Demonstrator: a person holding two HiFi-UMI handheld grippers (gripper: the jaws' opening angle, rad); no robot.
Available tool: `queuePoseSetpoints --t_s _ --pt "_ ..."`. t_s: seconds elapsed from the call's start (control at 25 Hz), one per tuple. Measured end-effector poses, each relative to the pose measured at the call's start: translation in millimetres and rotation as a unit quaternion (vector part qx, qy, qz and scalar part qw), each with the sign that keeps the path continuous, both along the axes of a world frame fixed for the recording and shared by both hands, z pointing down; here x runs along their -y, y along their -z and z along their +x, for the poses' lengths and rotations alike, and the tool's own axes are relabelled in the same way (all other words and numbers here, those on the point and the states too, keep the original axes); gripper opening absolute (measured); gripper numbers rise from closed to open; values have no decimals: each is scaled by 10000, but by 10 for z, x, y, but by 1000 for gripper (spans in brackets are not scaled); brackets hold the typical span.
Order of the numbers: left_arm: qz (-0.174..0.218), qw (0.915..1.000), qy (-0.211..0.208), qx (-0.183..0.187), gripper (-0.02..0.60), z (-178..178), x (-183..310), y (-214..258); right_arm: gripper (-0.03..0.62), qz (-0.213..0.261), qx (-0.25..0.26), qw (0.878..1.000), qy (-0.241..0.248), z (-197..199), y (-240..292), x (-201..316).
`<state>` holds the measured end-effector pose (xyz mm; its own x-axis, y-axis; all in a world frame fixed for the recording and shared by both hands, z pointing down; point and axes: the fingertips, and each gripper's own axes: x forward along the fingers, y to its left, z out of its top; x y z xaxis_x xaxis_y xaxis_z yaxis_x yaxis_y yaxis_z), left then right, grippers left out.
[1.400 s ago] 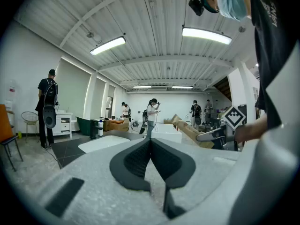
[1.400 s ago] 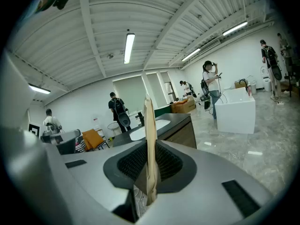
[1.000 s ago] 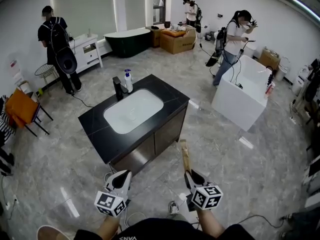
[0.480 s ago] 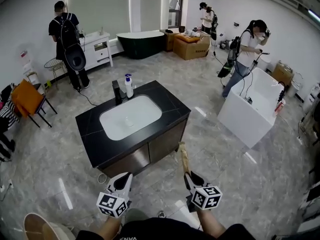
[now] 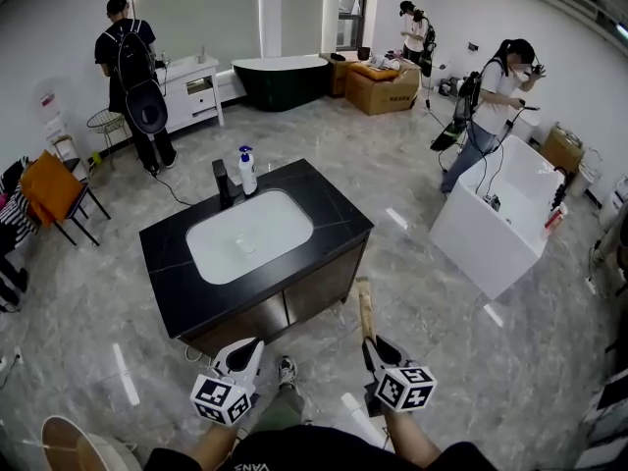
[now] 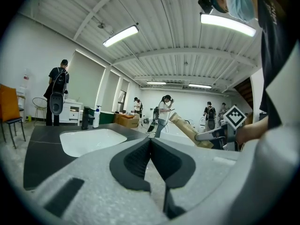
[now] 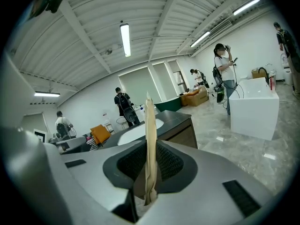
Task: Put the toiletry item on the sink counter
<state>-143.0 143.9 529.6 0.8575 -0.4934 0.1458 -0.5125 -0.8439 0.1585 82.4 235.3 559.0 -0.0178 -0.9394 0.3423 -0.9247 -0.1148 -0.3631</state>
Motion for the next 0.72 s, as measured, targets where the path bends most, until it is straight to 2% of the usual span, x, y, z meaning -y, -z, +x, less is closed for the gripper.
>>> queuePoseSetpoints --t_s 0.32,0.72 --pt "25 9998 -179 41 8 378 703 -65 64 -117 -68 9999 -82 307 -46 587" --pt "48 9978 -645 129 8 977 1762 -76 64 -133 -193 9994 -273 693 5 1604"
